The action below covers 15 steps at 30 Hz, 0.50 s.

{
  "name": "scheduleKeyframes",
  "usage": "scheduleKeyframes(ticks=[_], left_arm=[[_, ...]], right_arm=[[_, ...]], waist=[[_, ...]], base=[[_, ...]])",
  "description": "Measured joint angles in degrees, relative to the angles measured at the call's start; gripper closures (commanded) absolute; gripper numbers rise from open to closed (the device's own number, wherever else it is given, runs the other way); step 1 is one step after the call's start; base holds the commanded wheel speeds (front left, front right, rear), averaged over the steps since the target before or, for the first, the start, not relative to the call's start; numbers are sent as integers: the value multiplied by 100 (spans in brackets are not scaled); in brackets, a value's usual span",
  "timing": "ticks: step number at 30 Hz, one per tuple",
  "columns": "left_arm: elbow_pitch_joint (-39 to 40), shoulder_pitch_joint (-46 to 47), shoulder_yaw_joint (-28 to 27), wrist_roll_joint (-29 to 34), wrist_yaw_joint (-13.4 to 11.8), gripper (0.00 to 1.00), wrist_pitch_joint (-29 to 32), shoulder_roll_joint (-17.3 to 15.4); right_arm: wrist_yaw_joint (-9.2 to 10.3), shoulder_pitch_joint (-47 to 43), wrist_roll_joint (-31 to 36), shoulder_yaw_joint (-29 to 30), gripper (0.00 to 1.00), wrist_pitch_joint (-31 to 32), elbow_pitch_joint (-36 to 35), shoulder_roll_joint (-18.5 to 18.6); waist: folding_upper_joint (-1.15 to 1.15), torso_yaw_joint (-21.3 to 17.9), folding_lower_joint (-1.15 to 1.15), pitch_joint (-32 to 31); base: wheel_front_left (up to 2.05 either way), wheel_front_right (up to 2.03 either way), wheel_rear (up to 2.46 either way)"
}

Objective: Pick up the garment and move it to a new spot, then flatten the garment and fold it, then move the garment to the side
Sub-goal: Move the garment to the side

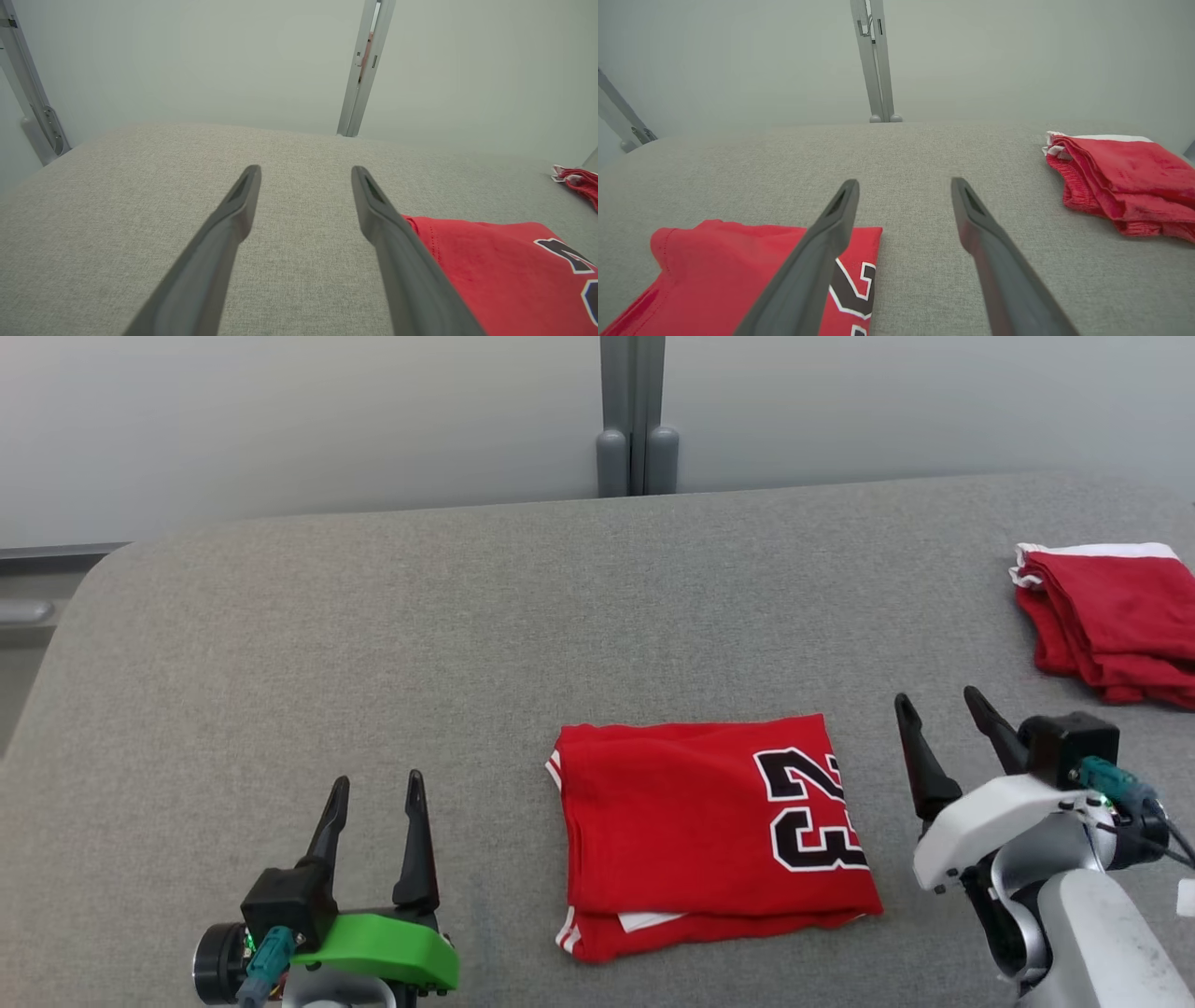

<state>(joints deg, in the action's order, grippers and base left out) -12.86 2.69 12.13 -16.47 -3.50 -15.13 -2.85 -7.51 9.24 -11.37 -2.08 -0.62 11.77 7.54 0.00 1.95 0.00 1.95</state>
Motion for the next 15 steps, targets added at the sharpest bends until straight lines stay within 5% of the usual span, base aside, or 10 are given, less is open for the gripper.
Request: scheduleKeyframes(ticks=[7,15], left_arm=[[142,59,-5,25,41,0,0,1],[245,144,32,40,44,0,1,0]], right_arm=[[2,158,-980,-235,0,1545,275,400],[2,158,-1689,-570,0,2306,621,650]], waist=[[0,229,0,180],[0,542,0,469]], base=[[0,0,0],[0,0,0]])
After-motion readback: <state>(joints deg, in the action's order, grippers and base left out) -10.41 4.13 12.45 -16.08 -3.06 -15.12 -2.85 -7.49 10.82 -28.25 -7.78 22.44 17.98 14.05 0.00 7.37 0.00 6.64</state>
